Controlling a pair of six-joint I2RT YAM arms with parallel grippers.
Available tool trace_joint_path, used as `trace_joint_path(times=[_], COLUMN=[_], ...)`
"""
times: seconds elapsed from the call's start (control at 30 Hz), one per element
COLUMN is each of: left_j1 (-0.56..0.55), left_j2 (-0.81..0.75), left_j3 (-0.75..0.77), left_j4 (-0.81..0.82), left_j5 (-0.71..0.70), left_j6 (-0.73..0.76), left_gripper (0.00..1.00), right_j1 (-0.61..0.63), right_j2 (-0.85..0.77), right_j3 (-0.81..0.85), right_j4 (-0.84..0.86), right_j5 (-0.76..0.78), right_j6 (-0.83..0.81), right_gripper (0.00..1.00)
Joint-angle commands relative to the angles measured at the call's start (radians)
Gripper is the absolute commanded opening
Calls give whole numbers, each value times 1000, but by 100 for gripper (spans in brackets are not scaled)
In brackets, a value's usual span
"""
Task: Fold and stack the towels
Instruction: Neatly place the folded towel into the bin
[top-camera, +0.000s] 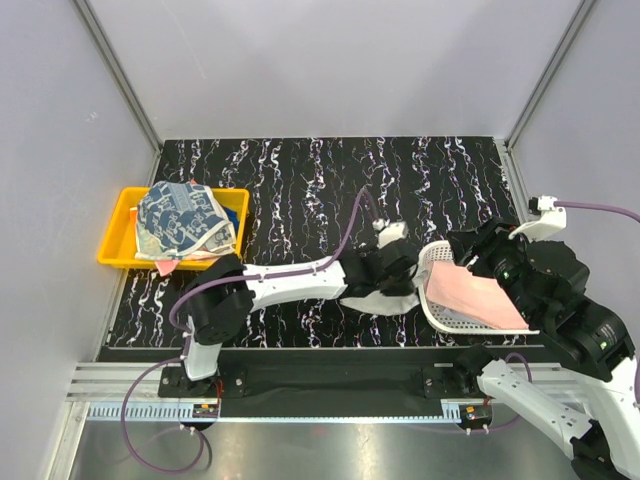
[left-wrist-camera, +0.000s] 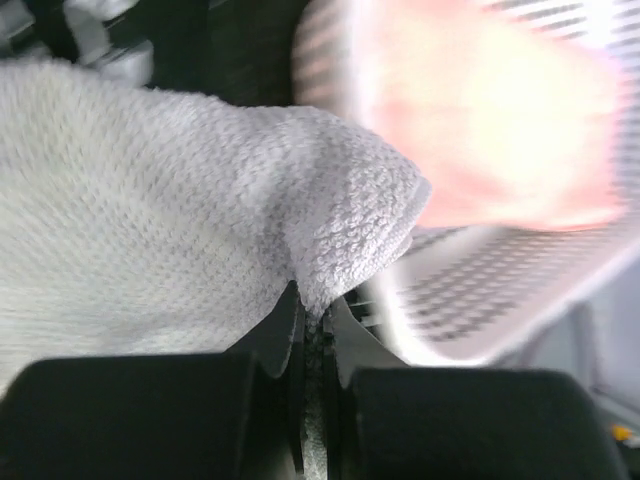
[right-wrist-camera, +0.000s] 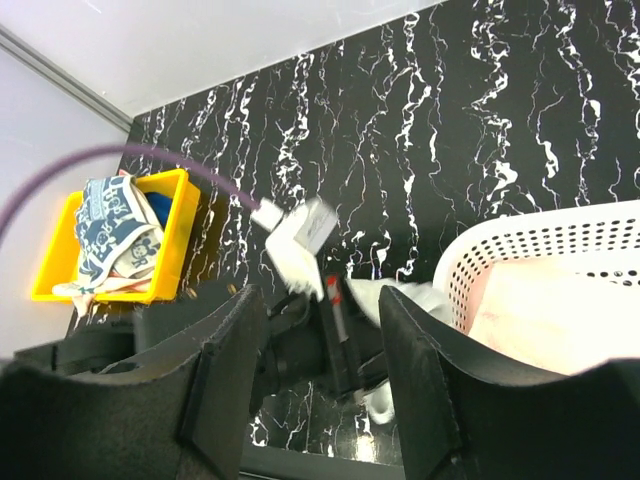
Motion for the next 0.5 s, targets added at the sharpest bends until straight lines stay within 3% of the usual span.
trace_joint_path(times=[0.0, 0.37, 0.47], left_j1=[-4, -15, -15], left_j2=[46, 338, 379], left_j3=[195, 643, 693], left_j4=[60, 11, 43], left_j5=[51, 198, 235], left_j6=[-1, 53, 27], left_gripper=[0, 0, 0], right_j1=[0, -2, 0], right_j2=[-6, -55, -58], right_j3=[48, 108, 116], right_j4=[-17, -15, -15], right_j5=[39, 64, 64], right_j6=[-17, -25, -34], right_gripper=[58, 57, 58])
